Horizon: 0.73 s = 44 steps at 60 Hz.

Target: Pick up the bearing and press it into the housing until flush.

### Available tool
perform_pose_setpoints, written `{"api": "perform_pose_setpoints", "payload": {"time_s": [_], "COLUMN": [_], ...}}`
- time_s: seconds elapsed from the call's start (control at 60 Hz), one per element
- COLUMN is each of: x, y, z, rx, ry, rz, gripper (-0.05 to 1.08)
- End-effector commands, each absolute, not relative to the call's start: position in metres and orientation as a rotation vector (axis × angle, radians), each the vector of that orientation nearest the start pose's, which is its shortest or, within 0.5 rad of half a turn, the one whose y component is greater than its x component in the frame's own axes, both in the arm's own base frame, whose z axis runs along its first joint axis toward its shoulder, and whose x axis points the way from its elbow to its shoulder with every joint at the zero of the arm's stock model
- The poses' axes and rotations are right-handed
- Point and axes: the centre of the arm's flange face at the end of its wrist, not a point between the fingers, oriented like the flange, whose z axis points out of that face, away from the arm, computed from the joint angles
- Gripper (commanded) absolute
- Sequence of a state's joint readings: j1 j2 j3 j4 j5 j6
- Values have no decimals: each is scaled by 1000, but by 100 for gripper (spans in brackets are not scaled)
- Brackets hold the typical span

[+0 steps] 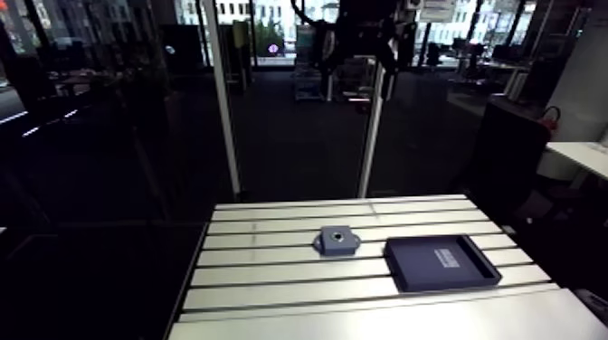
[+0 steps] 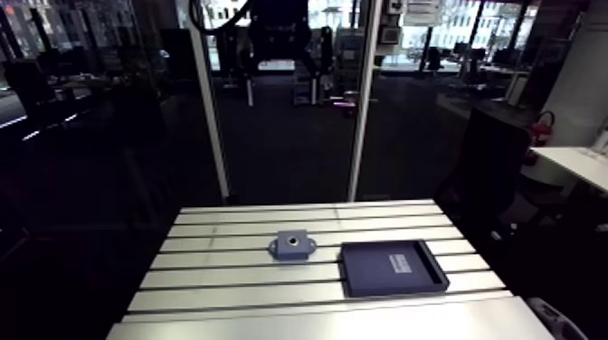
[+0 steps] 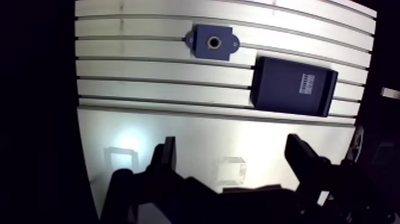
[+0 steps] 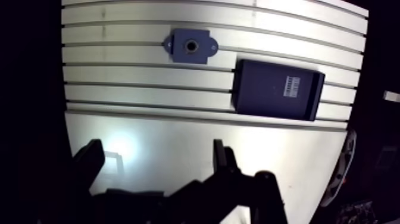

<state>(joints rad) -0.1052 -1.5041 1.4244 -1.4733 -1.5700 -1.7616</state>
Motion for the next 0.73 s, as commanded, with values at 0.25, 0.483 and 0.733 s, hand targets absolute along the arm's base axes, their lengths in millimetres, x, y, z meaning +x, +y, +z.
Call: {"api": "perform_pose_setpoints", "payload": {"time_s": [0.25, 0.483, 0.733], "x": [-526, -525, -529], "y": [-78, -78, -79], "z": [511, 502, 496], "rx": [-131, -129, -131], "ry": [3114, 3096, 3087], "rz": [-3, -11, -13], "gripper": [1, 1, 1]}}
